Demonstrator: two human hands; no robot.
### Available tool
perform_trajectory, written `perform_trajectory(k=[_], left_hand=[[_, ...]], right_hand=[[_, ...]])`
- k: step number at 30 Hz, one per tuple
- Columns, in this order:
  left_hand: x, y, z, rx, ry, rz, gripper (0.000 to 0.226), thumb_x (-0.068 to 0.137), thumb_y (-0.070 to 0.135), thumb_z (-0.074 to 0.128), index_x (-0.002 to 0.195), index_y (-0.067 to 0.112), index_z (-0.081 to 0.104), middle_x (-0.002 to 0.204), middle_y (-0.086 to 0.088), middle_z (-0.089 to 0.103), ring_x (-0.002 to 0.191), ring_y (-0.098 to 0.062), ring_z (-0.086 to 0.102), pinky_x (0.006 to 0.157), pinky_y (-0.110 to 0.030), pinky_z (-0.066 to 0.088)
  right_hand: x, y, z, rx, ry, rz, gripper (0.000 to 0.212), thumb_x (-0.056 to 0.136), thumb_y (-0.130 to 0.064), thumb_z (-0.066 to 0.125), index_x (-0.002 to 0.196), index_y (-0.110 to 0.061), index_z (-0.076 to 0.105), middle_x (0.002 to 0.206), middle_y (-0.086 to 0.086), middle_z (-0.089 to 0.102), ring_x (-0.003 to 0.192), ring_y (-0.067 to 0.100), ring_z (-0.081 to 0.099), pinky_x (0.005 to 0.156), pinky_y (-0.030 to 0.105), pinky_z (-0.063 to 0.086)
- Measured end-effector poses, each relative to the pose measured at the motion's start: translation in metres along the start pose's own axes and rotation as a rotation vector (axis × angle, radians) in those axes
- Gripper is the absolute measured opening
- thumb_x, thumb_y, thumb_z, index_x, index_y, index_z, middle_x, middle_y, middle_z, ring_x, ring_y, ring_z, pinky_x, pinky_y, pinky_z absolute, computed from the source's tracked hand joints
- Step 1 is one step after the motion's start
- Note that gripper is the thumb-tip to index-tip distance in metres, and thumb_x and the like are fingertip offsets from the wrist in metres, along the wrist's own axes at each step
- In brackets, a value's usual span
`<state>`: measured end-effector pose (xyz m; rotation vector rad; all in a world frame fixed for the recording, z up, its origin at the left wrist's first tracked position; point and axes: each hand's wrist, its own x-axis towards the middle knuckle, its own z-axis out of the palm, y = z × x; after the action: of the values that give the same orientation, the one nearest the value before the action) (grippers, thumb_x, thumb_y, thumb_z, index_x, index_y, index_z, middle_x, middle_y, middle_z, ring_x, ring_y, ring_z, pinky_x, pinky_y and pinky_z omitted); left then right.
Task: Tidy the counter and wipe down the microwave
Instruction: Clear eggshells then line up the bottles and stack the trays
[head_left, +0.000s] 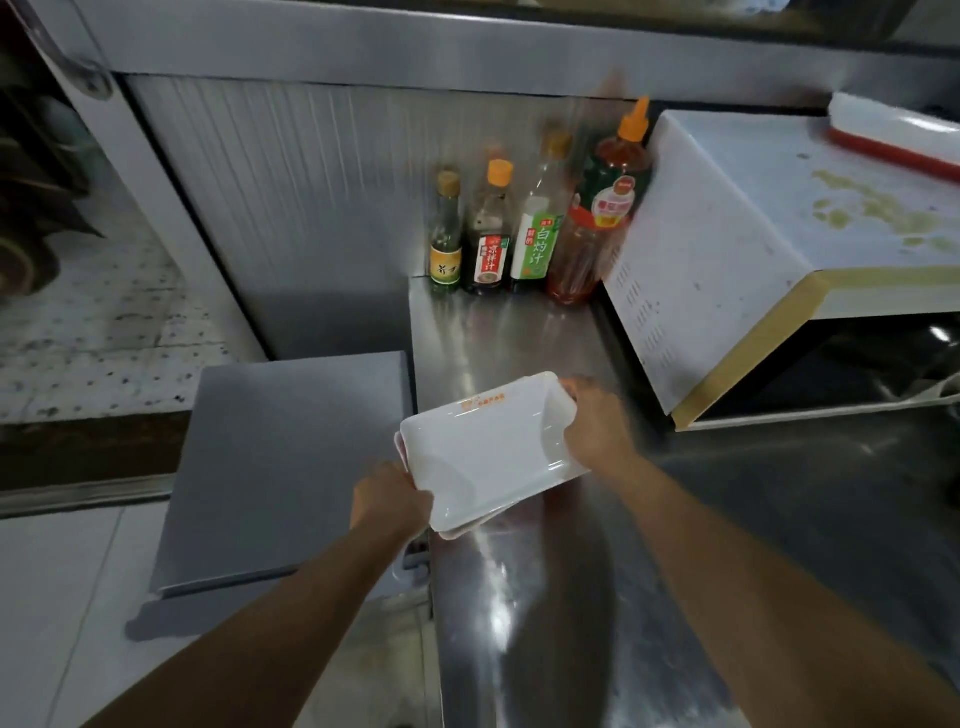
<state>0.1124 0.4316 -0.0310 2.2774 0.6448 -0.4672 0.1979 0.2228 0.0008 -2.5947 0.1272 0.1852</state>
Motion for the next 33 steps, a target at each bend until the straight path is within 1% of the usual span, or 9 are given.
perform_trajectory(k=[5, 9, 15, 19, 21, 25, 28, 30, 33], left_hand=[[-0.009, 0.005, 0.009, -0.041, 0.051, -0.062, 0.017, 0.074, 0.007, 0.056, 0.085, 0.002, 0.069, 0.083, -0.015, 0.071, 0.083, -0.031, 0.068, 0.075, -0.038, 0.058], [-0.018, 0.010, 0.017, -0.076, 0.118, -0.121, 0.008, 0.071, 0.005, 0.061, 0.076, 0.002, 0.065, 0.082, -0.018, 0.071, 0.080, -0.032, 0.069, 0.074, -0.040, 0.058], [-0.024, 0.012, 0.027, -0.046, 0.261, -0.195, 0.008, 0.069, 0.003, 0.065, 0.063, 0.006, 0.060, 0.077, -0.016, 0.071, 0.076, -0.029, 0.069, 0.067, -0.031, 0.056], [-0.024, 0.011, 0.032, 0.008, 0.354, -0.206, 0.005, 0.075, 0.011, 0.063, 0.079, 0.010, 0.061, 0.082, -0.009, 0.067, 0.084, -0.028, 0.063, 0.066, -0.026, 0.043], [-0.024, 0.010, 0.034, 0.013, 0.383, -0.220, 0.005, 0.076, 0.013, 0.063, 0.078, 0.013, 0.059, 0.074, -0.002, 0.061, 0.075, -0.023, 0.058, 0.061, -0.024, 0.040], [-0.026, 0.010, 0.034, 0.031, 0.366, -0.227, 0.011, 0.075, 0.013, 0.062, 0.073, 0.019, 0.053, 0.064, 0.006, 0.053, 0.063, -0.015, 0.050, 0.047, -0.019, 0.033], [-0.029, 0.011, 0.032, 0.030, 0.323, -0.240, 0.013, 0.075, 0.015, 0.064, 0.078, 0.019, 0.052, 0.075, 0.003, 0.056, 0.059, -0.010, 0.050, 0.044, -0.016, 0.032], [-0.035, 0.015, 0.030, 0.038, 0.275, -0.254, 0.021, 0.076, 0.021, 0.067, 0.092, 0.018, 0.053, 0.091, -0.003, 0.059, 0.068, -0.012, 0.056, 0.053, -0.021, 0.042], [-0.046, 0.026, 0.023, 0.103, 0.248, -0.238, 0.048, 0.078, 0.029, 0.067, 0.118, 0.013, 0.046, 0.115, -0.010, 0.056, 0.102, -0.029, 0.058, 0.084, -0.037, 0.051]], right_hand=[[0.015, 0.010, 0.004, -0.029, -0.053, -0.129, 0.041, 0.080, 0.000, 0.049, 0.118, -0.013, 0.057, 0.122, 0.008, 0.056, 0.107, 0.028, 0.056, 0.091, 0.040, 0.049], [0.022, 0.018, 0.006, -0.084, -0.099, -0.228, 0.049, 0.080, 0.003, 0.049, 0.126, -0.012, 0.054, 0.125, 0.010, 0.055, 0.112, 0.029, 0.054, 0.095, 0.039, 0.046], [0.028, 0.028, 0.008, -0.148, -0.151, -0.324, 0.050, 0.080, 0.004, 0.049, 0.127, -0.011, 0.052, 0.125, 0.010, 0.052, 0.111, 0.031, 0.053, 0.094, 0.039, 0.046], [0.031, 0.032, 0.006, -0.182, -0.178, -0.385, 0.045, 0.080, 0.006, 0.049, 0.122, -0.007, 0.052, 0.122, 0.013, 0.051, 0.109, 0.032, 0.053, 0.091, 0.040, 0.047], [0.031, 0.034, 0.005, -0.191, -0.207, -0.395, 0.046, 0.079, 0.006, 0.049, 0.123, -0.006, 0.049, 0.123, 0.014, 0.049, 0.110, 0.031, 0.052, 0.091, 0.039, 0.047], [0.027, 0.038, 0.001, -0.181, -0.255, -0.390, 0.046, 0.080, 0.004, 0.049, 0.125, -0.005, 0.046, 0.125, 0.014, 0.048, 0.114, 0.030, 0.049, 0.091, 0.038, 0.047], [0.022, 0.040, -0.004, -0.180, -0.278, -0.392, 0.044, 0.082, 0.000, 0.051, 0.125, -0.005, 0.046, 0.124, 0.014, 0.048, 0.115, 0.030, 0.047, 0.091, 0.037, 0.046], [0.019, 0.040, -0.010, -0.177, -0.281, -0.390, 0.043, 0.083, -0.004, 0.053, 0.125, -0.006, 0.044, 0.124, 0.013, 0.046, 0.116, 0.029, 0.045, 0.091, 0.038, 0.045], [0.010, 0.035, -0.025, -0.162, -0.269, -0.387, 0.047, 0.084, -0.009, 0.057, 0.127, -0.008, 0.040, 0.128, 0.012, 0.043, 0.119, 0.028, 0.042, 0.092, 0.038, 0.044]])
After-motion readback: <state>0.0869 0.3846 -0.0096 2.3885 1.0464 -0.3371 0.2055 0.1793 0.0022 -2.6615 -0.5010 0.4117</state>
